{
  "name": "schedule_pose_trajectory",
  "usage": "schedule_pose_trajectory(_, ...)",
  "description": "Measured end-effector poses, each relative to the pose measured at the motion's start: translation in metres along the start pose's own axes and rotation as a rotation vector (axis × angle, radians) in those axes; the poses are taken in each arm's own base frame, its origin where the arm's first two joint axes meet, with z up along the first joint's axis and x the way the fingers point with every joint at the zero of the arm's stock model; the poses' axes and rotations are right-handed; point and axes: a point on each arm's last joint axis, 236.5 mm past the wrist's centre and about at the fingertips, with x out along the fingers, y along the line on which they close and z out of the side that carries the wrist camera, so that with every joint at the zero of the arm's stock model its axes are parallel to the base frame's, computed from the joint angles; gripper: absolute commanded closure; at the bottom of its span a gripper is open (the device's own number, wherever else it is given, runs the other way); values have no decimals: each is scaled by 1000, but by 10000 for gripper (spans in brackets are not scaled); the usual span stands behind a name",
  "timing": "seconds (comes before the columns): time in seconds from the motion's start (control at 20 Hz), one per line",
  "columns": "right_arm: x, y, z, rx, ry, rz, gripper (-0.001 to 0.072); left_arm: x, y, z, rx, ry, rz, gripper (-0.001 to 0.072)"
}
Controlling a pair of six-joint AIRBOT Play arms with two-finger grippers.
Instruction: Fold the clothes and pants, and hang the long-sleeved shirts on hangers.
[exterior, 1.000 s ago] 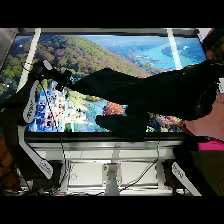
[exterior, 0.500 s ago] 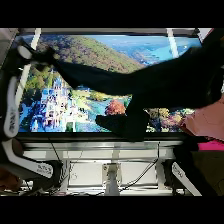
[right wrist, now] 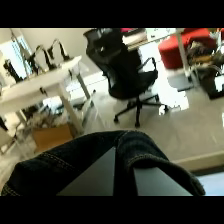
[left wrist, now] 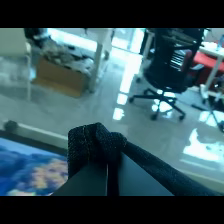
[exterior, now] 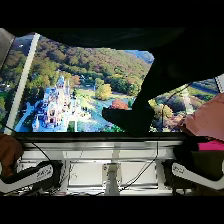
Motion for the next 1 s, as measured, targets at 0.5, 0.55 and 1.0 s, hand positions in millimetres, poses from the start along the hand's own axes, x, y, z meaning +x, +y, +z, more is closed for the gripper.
schedule_pose_trajectory(0.5, 23, -75, -134, -211, 481, -168, 689, 0, 63, -117, 205, 447, 203, 688)
schedule_pose_trajectory(0.55, 17, -86, -140, -221, 520, -201, 690, -2, 68, -129, 209, 493, 217, 689)
schedule_pose_trajectory(1.0, -50, -172, -216, -107, 923, -434, 690, -28, 89, -265, 235, 994, 261, 690)
